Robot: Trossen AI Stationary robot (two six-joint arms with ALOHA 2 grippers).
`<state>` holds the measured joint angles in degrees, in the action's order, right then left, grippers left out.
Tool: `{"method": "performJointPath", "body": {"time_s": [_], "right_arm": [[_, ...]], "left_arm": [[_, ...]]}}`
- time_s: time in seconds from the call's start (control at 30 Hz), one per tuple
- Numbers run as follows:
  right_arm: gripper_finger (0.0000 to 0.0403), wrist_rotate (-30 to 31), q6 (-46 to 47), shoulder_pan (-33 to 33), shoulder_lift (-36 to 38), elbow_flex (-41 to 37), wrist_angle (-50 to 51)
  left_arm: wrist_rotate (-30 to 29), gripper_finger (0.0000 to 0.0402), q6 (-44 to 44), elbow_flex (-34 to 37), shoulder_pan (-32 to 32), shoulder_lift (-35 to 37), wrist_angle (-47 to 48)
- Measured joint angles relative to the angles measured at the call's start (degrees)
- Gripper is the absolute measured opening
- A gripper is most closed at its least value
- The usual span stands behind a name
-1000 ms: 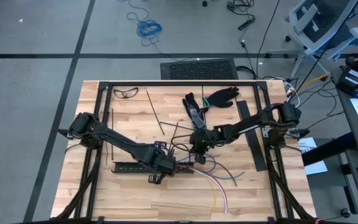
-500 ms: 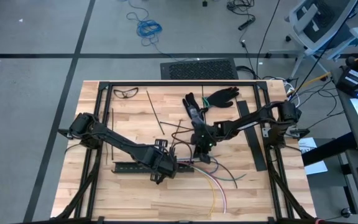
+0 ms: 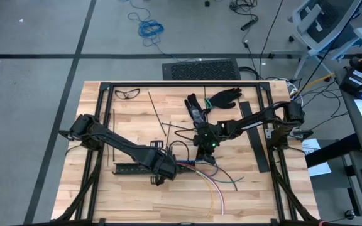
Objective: Ziptie cables
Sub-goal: Put the zip tied cable wires into the black cable duct
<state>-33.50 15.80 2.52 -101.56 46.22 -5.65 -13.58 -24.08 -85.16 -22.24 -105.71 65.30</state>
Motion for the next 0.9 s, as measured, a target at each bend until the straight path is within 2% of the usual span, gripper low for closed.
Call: {"method": "performJointPath", "body": {"time_s": [0.07,0.27,0.37,0.57,0.8,0.9], "right_arm": [[0.0,0.0,-0.01,0.0,0.02,0.0,-0.01],[0.0,0.02,-0.01,0.02,0.04,0.02,-0.02],[0.0,0.03,-0.01,0.02,0.04,0.02,-0.02],[0.0,-0.48,0.36,0.02,0.07,0.07,-0.06],[0.0,-7.0,2.53,-0.04,2.15,0.09,0.09],[0.0,-7.34,3.81,-0.92,4.67,0.09,0.2]], "left_arm": [[1.01,0.0033,-1.9,-0.89,-0.19,0.02,1.45],[9.82,0.0033,-6.68,-1.2,-0.5,0.02,1.42],[12.23,0.0033,-8.45,-0.25,-0.65,0.02,-0.35],[12.6,0.0034,-8.7,2.12,-0.76,0.03,-2.34],[10.53,0.0031,-10.17,5.81,-0.76,0.04,-4.09],[10.52,0.0031,-11.24,7.3,-0.78,0.04,-5.13]]}}
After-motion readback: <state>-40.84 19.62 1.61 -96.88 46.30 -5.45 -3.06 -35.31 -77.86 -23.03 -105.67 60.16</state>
